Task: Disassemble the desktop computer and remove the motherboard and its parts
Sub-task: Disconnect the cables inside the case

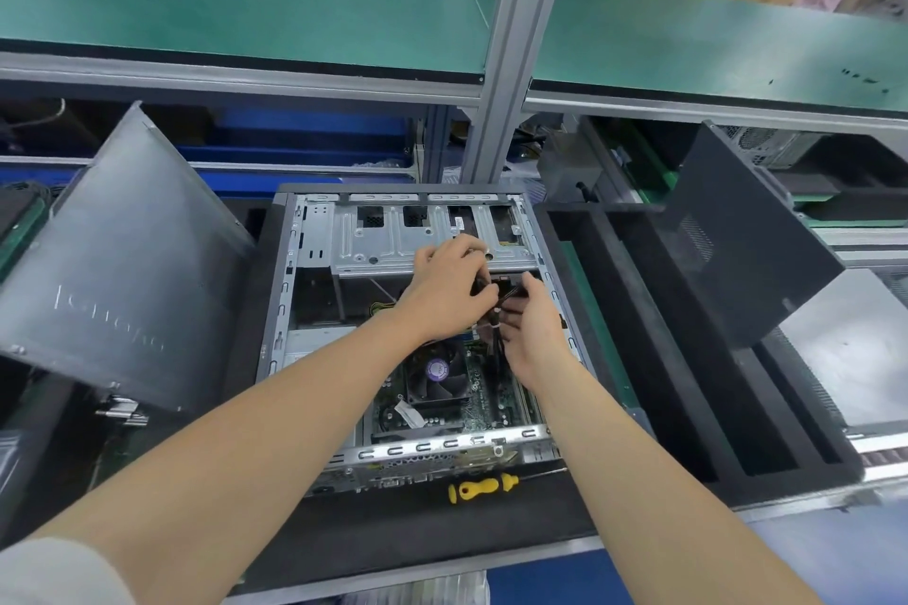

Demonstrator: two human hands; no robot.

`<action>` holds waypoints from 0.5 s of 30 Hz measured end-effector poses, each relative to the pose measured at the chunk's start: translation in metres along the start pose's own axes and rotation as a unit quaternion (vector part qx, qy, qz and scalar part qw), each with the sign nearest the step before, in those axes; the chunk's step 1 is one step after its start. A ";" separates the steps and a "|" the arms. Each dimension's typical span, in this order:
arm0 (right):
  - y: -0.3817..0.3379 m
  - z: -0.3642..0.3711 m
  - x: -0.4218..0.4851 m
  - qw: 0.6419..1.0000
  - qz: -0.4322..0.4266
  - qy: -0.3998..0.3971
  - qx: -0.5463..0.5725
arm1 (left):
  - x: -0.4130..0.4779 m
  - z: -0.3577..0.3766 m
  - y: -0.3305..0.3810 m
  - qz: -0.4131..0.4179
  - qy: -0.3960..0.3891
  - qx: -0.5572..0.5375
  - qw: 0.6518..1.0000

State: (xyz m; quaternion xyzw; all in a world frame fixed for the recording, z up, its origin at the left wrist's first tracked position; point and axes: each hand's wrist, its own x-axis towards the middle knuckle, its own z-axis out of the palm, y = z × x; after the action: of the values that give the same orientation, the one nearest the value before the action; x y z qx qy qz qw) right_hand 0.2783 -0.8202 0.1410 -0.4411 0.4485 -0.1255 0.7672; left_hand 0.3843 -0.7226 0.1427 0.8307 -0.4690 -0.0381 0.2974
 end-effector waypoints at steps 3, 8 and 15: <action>-0.003 0.003 0.004 1.000 0.013 0.013 -0.012 | 0.000 0.000 0.001 -0.006 -0.011 0.018 1.000; 0.000 0.007 0.011 0.998 -0.022 0.039 -0.036 | 0.004 -0.005 0.006 -0.022 -0.039 0.001 0.999; -0.002 0.008 0.011 0.998 -0.050 0.041 -0.005 | 0.003 -0.010 0.007 -0.028 -0.063 -0.010 0.998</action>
State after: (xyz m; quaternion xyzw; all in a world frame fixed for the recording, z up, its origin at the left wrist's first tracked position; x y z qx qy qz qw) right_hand 0.2919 -0.8235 0.1380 -0.4610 0.4580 -0.1792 0.7387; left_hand 0.3839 -0.7229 0.1554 0.8368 -0.4625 -0.1031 0.2743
